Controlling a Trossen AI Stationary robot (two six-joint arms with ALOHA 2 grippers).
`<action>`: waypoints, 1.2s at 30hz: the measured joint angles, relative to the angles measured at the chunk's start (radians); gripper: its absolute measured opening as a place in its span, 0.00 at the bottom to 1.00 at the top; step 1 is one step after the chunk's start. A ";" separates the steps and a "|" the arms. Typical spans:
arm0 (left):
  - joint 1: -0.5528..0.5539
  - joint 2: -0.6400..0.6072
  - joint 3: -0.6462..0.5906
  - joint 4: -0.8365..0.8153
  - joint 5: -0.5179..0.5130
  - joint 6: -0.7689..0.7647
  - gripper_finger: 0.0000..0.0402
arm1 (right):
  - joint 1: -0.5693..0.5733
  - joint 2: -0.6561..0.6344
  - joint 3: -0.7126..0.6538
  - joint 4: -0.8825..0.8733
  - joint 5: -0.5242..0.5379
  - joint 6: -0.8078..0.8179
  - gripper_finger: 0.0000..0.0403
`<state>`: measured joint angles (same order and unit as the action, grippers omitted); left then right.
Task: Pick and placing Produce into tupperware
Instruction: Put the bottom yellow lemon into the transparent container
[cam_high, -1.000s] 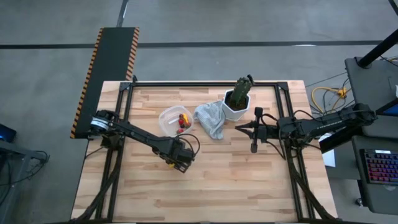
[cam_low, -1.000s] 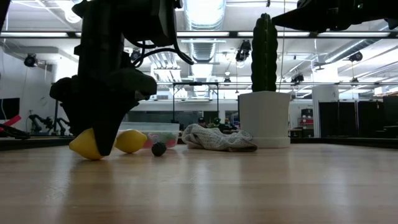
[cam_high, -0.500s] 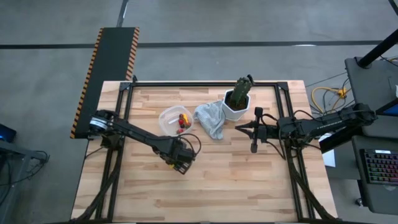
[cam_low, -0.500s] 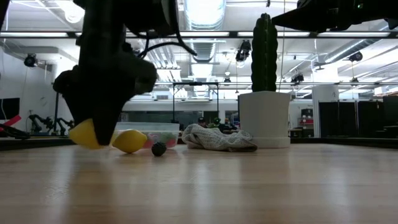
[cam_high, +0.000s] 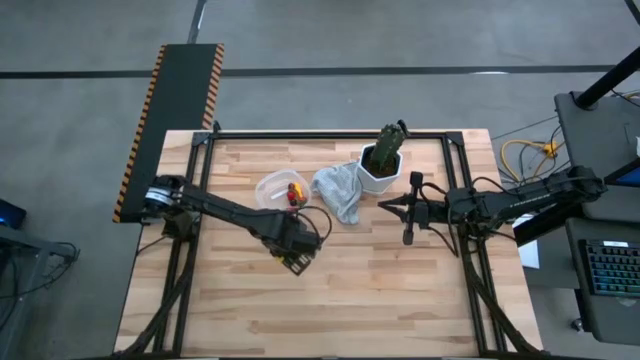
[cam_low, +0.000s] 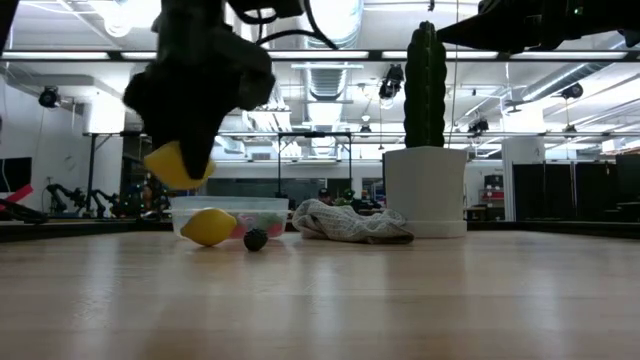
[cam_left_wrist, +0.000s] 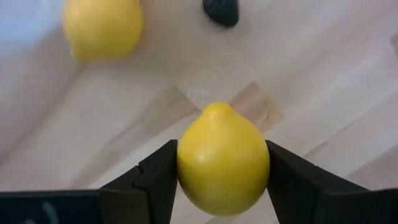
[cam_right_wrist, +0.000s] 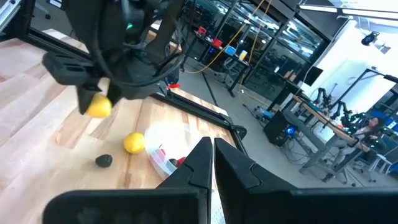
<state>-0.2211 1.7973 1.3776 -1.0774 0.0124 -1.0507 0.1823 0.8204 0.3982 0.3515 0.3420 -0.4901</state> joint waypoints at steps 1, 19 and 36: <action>0.009 0.000 0.016 -0.013 -0.012 0.014 0.46 | 0.000 0.000 0.000 0.000 0.000 0.000 0.02; 0.371 -0.001 0.107 -0.119 -0.127 0.465 0.46 | 0.000 0.000 0.000 -0.004 0.000 0.037 0.02; 0.547 0.013 -0.027 -0.038 -0.123 0.613 0.46 | 0.000 0.000 -0.008 -0.019 0.000 0.052 0.02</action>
<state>0.3260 1.8106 1.3506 -1.1153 -0.1108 -0.4377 0.1825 0.8206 0.3904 0.3322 0.3420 -0.4380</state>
